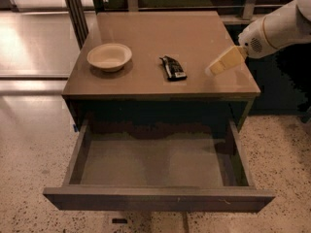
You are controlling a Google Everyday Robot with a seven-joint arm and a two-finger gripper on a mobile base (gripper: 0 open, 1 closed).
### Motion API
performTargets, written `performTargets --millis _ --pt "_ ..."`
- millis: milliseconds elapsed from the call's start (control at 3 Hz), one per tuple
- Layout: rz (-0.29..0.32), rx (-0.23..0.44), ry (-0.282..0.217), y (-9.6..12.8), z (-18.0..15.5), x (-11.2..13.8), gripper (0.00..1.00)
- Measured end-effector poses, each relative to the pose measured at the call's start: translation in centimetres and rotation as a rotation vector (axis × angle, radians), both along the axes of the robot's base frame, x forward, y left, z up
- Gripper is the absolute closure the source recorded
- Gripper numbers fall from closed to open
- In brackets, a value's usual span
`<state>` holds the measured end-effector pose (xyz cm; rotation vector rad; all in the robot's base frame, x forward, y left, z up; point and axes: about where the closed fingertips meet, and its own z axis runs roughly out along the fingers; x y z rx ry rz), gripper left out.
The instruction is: Place rxbar chocolate into top drawer
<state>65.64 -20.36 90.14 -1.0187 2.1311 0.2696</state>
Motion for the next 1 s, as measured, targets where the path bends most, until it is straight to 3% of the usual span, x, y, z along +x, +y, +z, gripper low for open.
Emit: performTargets --millis 333,1000 --pt "0.031 0.069 0.026 2.8 -2.9 0.9 0.0" --pt "0.112 0.14 0.047 8.9 -6.2 2.4 0.0"
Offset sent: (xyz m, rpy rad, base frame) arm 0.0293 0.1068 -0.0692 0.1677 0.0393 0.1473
